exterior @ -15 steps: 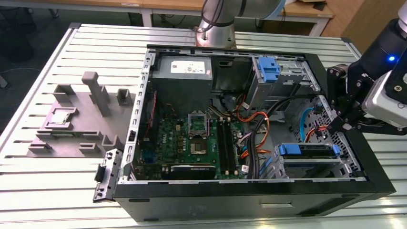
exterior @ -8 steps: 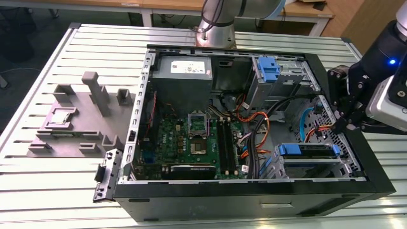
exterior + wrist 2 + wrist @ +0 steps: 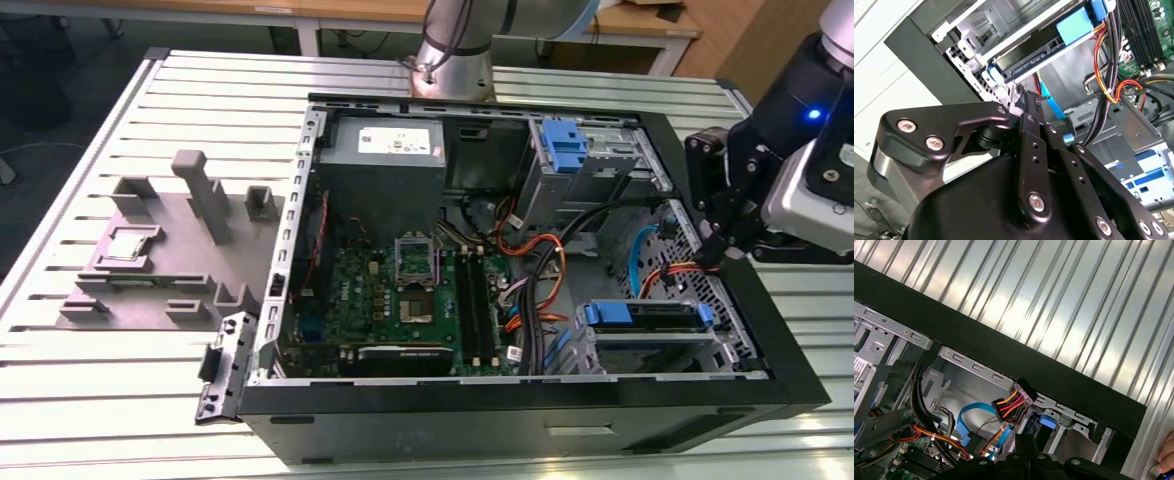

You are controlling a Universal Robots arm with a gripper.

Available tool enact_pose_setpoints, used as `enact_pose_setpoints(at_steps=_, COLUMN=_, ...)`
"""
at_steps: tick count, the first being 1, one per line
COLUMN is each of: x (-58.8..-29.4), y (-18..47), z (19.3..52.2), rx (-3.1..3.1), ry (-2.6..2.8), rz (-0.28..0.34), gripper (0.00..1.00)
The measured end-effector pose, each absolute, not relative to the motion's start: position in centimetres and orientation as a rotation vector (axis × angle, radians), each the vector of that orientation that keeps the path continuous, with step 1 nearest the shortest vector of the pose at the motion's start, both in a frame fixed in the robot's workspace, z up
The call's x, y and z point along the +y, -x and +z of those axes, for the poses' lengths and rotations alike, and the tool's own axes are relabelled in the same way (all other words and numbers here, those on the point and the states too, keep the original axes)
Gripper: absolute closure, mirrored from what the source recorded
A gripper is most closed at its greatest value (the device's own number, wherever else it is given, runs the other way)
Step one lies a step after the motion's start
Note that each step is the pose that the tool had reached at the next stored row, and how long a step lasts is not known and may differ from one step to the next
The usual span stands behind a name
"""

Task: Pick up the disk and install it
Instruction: 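Insert the first disk wire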

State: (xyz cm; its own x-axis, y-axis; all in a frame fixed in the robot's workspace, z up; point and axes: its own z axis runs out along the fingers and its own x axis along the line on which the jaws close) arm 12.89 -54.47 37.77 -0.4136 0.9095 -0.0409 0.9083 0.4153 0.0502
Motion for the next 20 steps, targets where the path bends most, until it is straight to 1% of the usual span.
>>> enact_pose_setpoints(at_steps=20, x=-53.62, y=-13.58, z=37.2, rx=2.647, ry=-1.528, rz=0.031, gripper=0.9)
